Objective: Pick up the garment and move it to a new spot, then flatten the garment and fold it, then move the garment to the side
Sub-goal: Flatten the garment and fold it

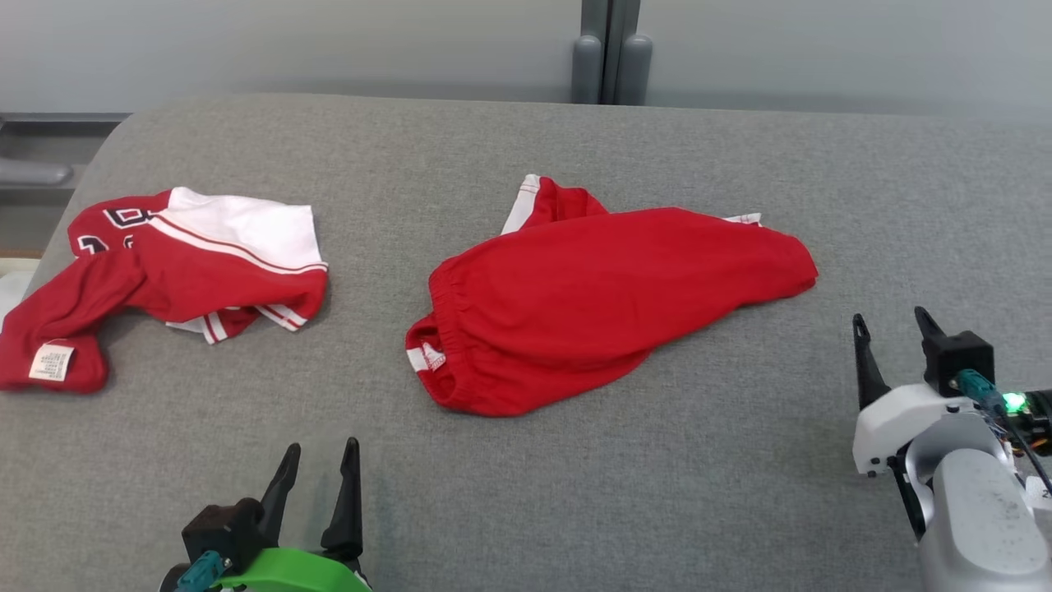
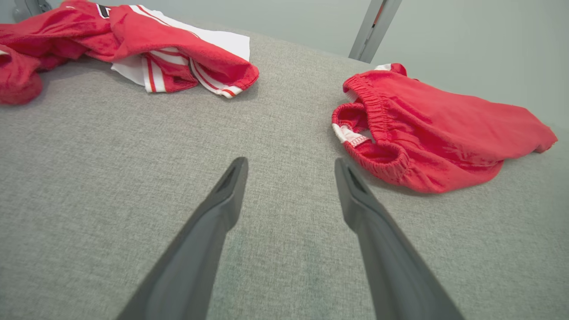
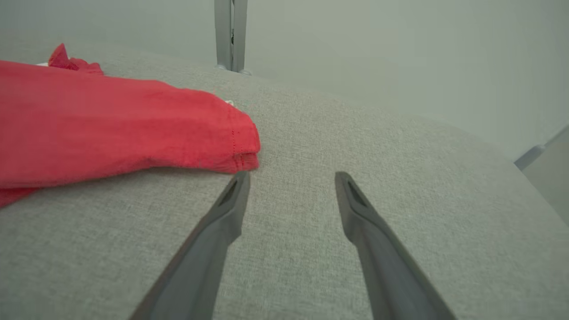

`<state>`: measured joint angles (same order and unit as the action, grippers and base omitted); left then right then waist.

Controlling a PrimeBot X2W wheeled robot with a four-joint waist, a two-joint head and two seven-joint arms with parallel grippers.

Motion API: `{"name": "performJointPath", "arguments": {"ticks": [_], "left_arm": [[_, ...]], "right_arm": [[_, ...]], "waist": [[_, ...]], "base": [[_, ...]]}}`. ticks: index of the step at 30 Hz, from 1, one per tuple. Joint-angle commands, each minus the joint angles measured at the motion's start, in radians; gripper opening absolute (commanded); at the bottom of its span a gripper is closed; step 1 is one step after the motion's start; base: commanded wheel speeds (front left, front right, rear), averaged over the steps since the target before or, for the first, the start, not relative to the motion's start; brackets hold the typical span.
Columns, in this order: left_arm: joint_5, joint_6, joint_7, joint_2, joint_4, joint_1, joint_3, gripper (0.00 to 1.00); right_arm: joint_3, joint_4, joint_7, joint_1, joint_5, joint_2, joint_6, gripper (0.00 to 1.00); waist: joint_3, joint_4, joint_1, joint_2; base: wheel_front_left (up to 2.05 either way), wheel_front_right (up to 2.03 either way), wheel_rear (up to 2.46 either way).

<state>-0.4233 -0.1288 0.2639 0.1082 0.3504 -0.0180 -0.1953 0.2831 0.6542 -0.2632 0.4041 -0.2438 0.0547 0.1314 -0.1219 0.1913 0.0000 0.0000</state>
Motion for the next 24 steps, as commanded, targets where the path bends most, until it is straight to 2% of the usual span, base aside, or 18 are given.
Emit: {"name": "performJointPath", "arguments": {"ticks": [1,4,12,18,24], "left_arm": [[0.009,-0.003,0.001,0.004,-0.001,-0.005,0.008,1.00],[0.018,-0.003,0.001,0.000,0.003,-0.003,0.017,1.00],[0.043,-0.003,0.001,-0.022,0.015,0.017,0.050,1.00],[0.050,-0.003,0.001,-0.039,0.017,0.036,0.052,1.00],[0.023,-0.003,0.001,-0.039,0.036,-0.026,0.042,1.00]], "right_arm": [[0.013,-0.031,-0.002,-0.019,0.001,0.003,-0.001,1.00],[0.021,-0.109,-0.002,-0.051,0.035,-0.002,-0.001,1.00],[-0.087,-0.334,-0.002,-0.217,0.304,-0.002,-0.001,1.00],[-0.155,-0.335,-0.002,-0.341,0.376,-0.001,-0.002,1.00],[-0.187,-0.328,-0.002,-0.326,0.374,-0.002,-0.001,1.00]], "waist": [[0.008,-0.030,0.0000,0.0000],[0.016,-0.055,0.0000,0.0000],[0.059,-0.105,0.0000,0.0000],[0.073,-0.135,0.0000,0.0000],[0.044,-0.161,0.0000,0.0000]], "base": [[0.00,0.00,0.00],[0.00,0.00,0.00],[0.00,0.00,0.00],[0.00,0.00,0.00],[0.00,0.00,0.00]]}}
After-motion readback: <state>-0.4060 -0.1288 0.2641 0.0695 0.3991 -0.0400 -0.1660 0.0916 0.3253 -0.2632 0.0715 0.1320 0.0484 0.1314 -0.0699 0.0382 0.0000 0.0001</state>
